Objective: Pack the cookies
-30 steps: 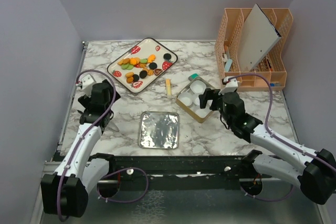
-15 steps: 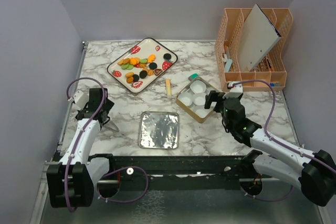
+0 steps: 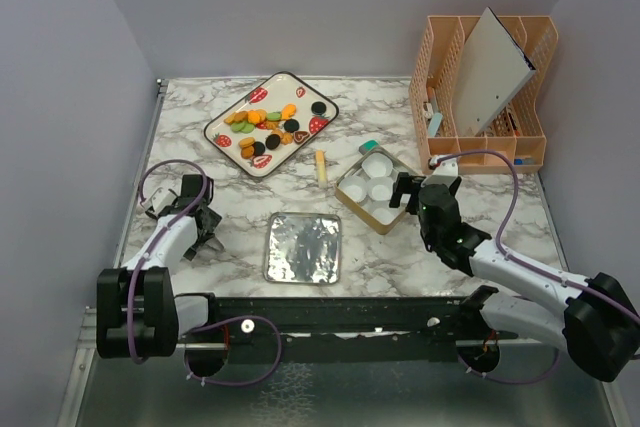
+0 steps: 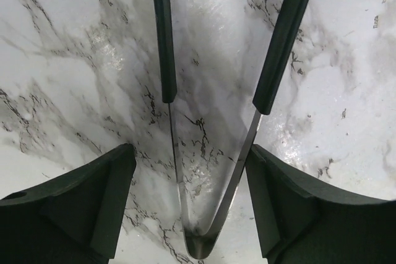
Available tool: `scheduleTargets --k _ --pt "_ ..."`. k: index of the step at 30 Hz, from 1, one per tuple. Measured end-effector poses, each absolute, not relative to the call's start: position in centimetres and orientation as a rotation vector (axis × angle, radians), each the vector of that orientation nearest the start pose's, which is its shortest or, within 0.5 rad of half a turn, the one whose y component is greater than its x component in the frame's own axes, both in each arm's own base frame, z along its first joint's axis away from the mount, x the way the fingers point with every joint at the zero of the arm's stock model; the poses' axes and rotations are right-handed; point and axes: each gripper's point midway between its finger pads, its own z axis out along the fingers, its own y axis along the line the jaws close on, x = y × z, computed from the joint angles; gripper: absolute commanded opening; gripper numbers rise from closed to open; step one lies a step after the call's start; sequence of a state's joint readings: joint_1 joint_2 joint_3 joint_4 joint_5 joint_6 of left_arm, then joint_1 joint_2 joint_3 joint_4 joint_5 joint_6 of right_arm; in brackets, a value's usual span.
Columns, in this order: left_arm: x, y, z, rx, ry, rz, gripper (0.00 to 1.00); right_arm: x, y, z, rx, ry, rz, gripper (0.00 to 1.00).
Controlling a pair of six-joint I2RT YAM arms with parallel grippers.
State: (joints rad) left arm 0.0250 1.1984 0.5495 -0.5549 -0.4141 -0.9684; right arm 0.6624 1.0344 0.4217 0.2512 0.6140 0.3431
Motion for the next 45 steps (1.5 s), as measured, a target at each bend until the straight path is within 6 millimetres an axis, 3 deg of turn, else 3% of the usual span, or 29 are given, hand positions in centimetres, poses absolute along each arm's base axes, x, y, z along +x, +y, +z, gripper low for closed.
scheduleTargets --k 15,30,39,45 --pt "23.7 5.5 1.6 -1.275 2.256 0.339 0.70 30.5 12.3 13.2 0.104 1.867 0.094 1.00" --pt "24.6 5.8 1.7 -1.226 2.251 0.343 0.50 30.7 12.4 13.4 0.108 1.865 0.087 1.00" --pt "25.2 4.5 2.3 -1.141 2.312 0.240 0.31 30.7 12.4 13.4 0.108 1.865 0.088 1.00" --pt "26.4 4.0 3.6 -1.036 2.334 0.195 0.24 30.7 12.8 13.4 0.095 1.870 0.107 1.00"
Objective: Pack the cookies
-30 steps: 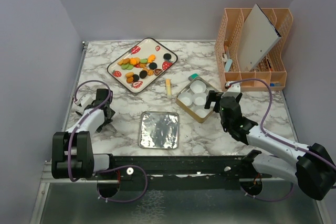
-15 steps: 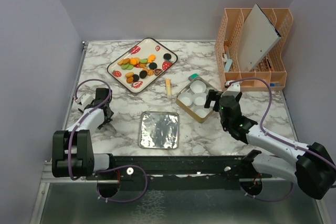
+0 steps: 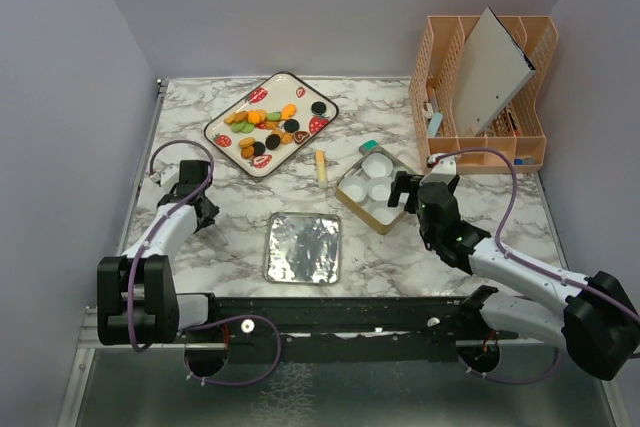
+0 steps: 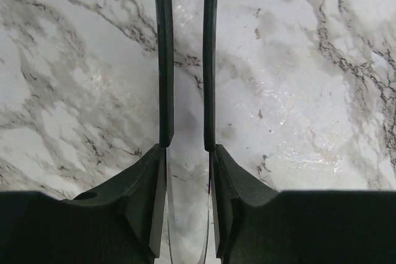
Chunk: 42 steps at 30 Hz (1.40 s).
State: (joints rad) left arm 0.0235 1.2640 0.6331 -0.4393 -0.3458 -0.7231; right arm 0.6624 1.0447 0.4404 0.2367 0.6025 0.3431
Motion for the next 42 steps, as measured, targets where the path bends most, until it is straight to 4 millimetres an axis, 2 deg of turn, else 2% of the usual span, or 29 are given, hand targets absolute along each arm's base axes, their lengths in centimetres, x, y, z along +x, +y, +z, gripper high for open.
scheduleTargets --k 5,8,13,16,19,28,35,42 --pt "27.5 3.4 4.7 -0.937 2.347 0.172 0.19 30.5 13.5 13.3 0.068 1.881 0.145 1.00" --pt "28.7 2.3 6.0 -0.826 2.355 0.144 0.18 30.4 14.2 13.3 0.043 1.887 0.183 1.00" --pt "31.0 -0.5 8.9 -0.605 2.352 0.077 0.18 30.2 15.6 13.9 0.002 1.892 0.268 1.00" --pt "32.2 -3.2 10.9 -0.436 2.341 0.022 0.18 30.4 17.0 15.4 -0.002 1.875 0.345 1.00" --pt "32.6 -6.0 12.5 -0.280 2.325 -0.052 0.18 30.4 18.4 16.8 -0.001 1.863 0.437 1.00" --pt "31.2 -12.7 14.6 0.037 2.318 -0.286 0.18 29.0 21.4 17.9 0.036 1.886 0.693 1.00" --pt "28.6 -19.5 15.4 0.308 2.284 -0.481 0.19 28.6 23.1 19.0 0.103 1.877 0.848 1.00" --pt "26.6 -25.1 16.3 0.498 2.219 -0.594 0.18 28.9 25.1 20.7 0.159 1.844 0.999 1.00"
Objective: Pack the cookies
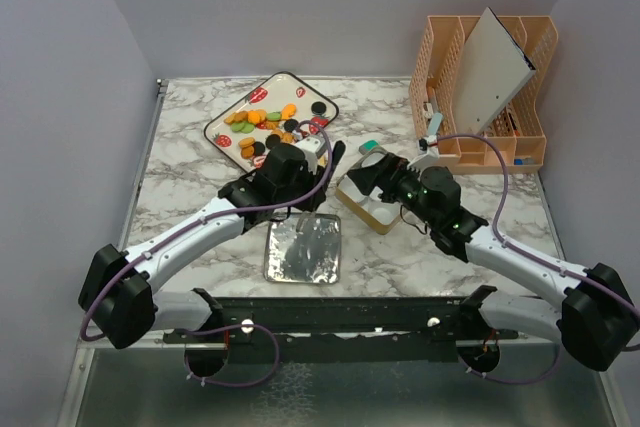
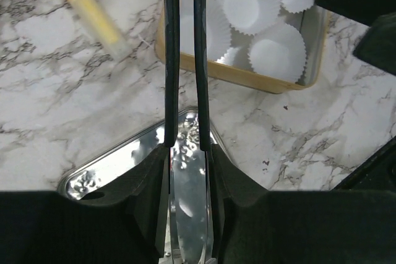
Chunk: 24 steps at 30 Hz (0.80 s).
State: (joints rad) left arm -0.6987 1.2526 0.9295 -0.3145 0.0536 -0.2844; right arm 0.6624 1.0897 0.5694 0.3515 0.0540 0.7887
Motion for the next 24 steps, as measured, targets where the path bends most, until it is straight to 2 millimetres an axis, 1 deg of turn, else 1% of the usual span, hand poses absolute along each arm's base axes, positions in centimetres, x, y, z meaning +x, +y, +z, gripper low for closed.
scheduleTargets --k 6,10,15,18,20,21,24 --pt "25.4 -28.6 16.0 0.609 2.201 -0.640 0.18 29.1 26.7 20.1 0.196 1.864 1.100 1.00" --pt "24.9 -30.3 16.0 0.658 2.188 -0.660 0.18 29.1 27.4 19.7 0.226 1.872 1.153 0.96" --pt "24.3 -31.7 16.1 0.698 2.167 -0.681 0.18 28.9 27.6 19.0 0.268 1.877 1.199 0.86" --pt "24.3 -32.3 16.3 0.706 2.151 -0.692 0.18 28.7 27.6 18.6 0.293 1.885 1.211 0.79" --pt "24.2 -32.5 16.4 0.710 2.145 -0.696 0.18 28.7 27.5 18.4 0.305 1.887 1.219 0.74" --pt "24.2 -32.6 16.4 0.713 2.142 -0.698 0.18 28.7 27.5 18.4 0.312 1.887 1.223 0.69" --pt "23.9 -33.0 16.4 0.730 2.130 -0.704 0.18 28.6 27.6 18.6 0.325 1.881 1.236 0.59"
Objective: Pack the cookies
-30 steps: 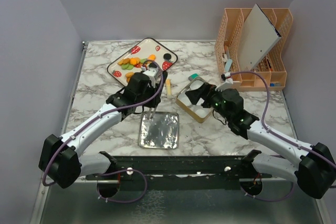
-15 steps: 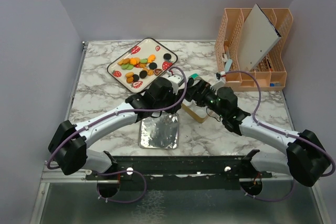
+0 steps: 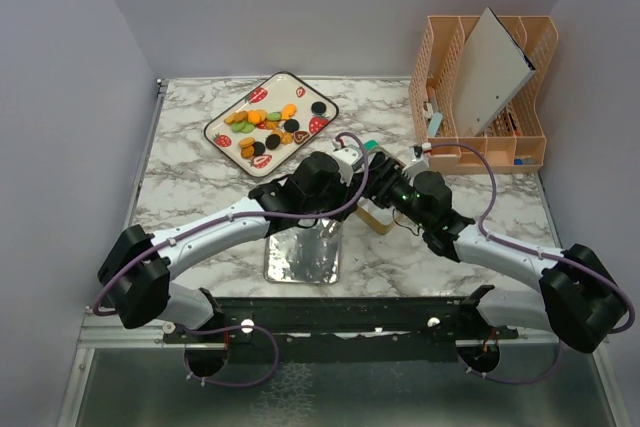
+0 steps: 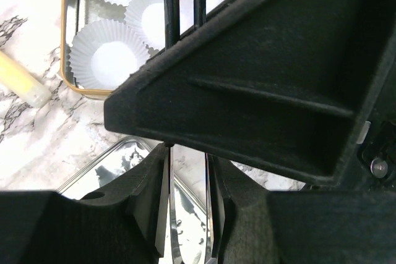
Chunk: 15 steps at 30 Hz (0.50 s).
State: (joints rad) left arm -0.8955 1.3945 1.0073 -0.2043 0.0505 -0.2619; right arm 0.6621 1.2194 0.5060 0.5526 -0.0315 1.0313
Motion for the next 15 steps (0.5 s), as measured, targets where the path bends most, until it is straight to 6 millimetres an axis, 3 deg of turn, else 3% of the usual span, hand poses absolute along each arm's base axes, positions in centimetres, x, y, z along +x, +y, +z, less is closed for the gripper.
scheduleTargets --k 8,15 --pt "23.90 -33.64 16.96 0.748 2.089 -0.704 0.24 28.65 27.46 18.50 0.357 1.875 1.251 0.27" --pt "23.92 -33.30 17.30 0.726 2.048 -0.701 0.46 28.70 27.39 18.68 0.378 1.869 1.259 0.19"
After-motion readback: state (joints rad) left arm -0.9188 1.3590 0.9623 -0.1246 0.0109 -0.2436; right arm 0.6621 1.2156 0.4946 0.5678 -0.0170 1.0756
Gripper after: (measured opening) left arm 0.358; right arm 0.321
